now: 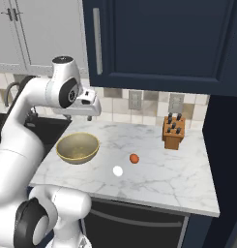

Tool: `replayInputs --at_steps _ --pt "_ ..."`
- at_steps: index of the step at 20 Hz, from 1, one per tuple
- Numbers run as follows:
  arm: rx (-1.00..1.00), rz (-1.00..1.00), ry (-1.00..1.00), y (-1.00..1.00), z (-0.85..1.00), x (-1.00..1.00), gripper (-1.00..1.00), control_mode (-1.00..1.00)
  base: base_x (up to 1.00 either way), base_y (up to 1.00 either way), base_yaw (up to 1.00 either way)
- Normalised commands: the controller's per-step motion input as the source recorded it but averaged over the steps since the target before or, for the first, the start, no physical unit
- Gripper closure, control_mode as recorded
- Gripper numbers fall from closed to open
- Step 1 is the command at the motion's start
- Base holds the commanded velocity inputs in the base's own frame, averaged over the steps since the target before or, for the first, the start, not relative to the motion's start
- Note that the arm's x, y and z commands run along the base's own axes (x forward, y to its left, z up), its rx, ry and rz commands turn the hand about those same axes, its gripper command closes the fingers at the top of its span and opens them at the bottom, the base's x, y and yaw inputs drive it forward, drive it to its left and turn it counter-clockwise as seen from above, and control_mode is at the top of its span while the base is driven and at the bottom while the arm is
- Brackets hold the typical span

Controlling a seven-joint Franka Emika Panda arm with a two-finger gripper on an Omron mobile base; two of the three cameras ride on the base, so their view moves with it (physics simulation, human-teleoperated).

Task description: Gather the eggs and milk located in the vicinity of the sink area and place them right next to the bowl.

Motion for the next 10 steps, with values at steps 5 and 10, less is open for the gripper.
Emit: replayInputs --at_steps 5,10 --pt "0.0 -0.01 0.06 -0.2 -0.25 -0.01 -1.0 -1.0 0.0 0.0 0.0" --pt "0.0 -0.02 0.08 -0.29 -0.46 -0.02 -1.0 -1.0 0.0 0.0 0.0"
